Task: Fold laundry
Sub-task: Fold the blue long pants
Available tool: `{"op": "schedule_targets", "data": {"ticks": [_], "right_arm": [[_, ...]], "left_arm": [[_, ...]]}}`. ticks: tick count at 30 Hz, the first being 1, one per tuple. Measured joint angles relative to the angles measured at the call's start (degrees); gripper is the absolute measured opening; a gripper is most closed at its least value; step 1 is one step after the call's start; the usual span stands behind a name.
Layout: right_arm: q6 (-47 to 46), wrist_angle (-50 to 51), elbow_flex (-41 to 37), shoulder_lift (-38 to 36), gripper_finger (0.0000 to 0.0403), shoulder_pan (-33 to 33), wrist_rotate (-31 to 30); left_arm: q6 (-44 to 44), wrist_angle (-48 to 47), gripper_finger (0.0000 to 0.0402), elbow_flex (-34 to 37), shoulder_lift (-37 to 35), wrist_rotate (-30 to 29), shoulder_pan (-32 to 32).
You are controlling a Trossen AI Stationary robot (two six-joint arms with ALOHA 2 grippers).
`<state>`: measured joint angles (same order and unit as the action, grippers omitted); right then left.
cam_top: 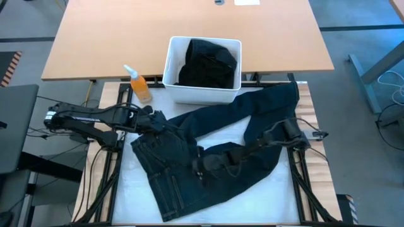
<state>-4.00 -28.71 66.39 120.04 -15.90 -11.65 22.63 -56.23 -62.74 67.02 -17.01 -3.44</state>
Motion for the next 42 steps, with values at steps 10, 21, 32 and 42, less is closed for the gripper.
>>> {"op": "schedule_targets", "data": {"ticks": [10, 21, 32, 42], "right_arm": [[10.0, -4.8, 0.9, 1.1, 0.0013, 4.4, -12.6], [20.3, -13.1, 0.9, 8.5, 0.0032, 7.7, -18.8], [26.3, 23.0, 0.8, -8.0, 0.0031, 2.0, -3.0], [4.9, 45.6, -7.9, -20.4, 0.0019, -4.0, 15.6]], "left_arm": [[0.6, 3.9, 0.0000, -5.7, -0.6, 1.3, -8.3], [6.3, 16.0, 0.0000, -6.1, 9.7, -1.1, -22.9], [16.2, 23.4, 0.0000, -6.1, 28.3, 0.1, -29.7], [19.5, 31.2, 0.0000, -6.0, 39.0, 0.3, -30.4]]}}
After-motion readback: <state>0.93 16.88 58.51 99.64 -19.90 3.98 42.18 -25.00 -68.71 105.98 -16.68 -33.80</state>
